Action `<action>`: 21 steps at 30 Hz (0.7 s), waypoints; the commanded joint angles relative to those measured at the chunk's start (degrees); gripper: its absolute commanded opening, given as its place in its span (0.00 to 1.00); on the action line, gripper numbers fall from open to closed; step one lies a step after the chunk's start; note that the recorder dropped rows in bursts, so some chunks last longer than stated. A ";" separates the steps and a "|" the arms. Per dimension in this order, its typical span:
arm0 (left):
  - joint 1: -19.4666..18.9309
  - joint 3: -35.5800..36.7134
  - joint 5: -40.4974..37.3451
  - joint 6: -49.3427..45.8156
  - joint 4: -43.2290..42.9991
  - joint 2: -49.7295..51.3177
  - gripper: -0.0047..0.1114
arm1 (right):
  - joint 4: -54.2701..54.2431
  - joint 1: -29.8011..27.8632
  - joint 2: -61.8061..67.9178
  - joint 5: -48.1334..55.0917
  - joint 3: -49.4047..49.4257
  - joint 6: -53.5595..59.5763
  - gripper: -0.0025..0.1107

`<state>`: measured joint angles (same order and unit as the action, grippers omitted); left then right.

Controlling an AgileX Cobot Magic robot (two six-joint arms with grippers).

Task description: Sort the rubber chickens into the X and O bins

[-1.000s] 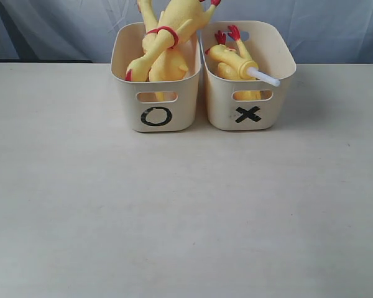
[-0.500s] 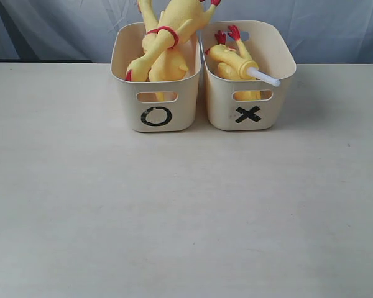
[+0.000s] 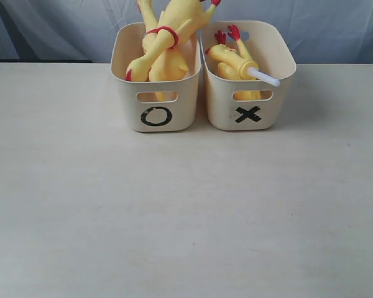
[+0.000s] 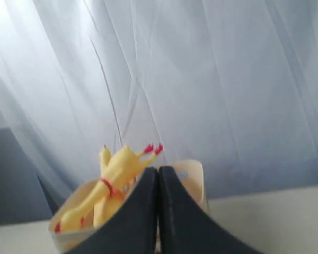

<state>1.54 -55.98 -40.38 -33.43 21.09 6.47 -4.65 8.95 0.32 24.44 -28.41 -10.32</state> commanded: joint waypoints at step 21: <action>-0.29 40.80 36.91 0.22 -10.08 -6.47 0.04 | 6.74 -0.23 -0.32 -26.75 20.82 0.15 0.01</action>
<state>1.40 -18.36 -7.71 -33.43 11.90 0.41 2.03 8.95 0.32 -1.59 -10.79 -10.32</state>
